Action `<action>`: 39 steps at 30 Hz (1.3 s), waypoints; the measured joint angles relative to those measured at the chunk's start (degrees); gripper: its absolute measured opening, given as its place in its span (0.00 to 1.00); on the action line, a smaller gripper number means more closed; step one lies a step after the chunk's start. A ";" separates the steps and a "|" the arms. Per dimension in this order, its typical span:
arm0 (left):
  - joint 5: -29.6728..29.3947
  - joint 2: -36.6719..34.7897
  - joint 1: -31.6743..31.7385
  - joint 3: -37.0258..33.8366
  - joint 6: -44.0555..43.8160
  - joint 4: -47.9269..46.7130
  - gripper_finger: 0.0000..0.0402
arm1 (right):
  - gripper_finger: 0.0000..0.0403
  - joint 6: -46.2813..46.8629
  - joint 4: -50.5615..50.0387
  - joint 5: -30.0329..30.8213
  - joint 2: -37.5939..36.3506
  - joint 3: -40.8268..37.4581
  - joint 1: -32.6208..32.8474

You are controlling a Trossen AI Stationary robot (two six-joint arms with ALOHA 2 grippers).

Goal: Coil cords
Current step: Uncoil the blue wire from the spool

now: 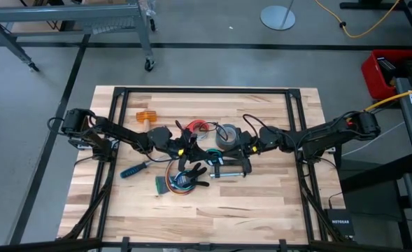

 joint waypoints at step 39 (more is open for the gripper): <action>-1.94 0.00 -0.68 -0.28 37.64 10.25 0.12 | 0.00 -0.44 14.71 30.67 -3.30 -0.02 -0.02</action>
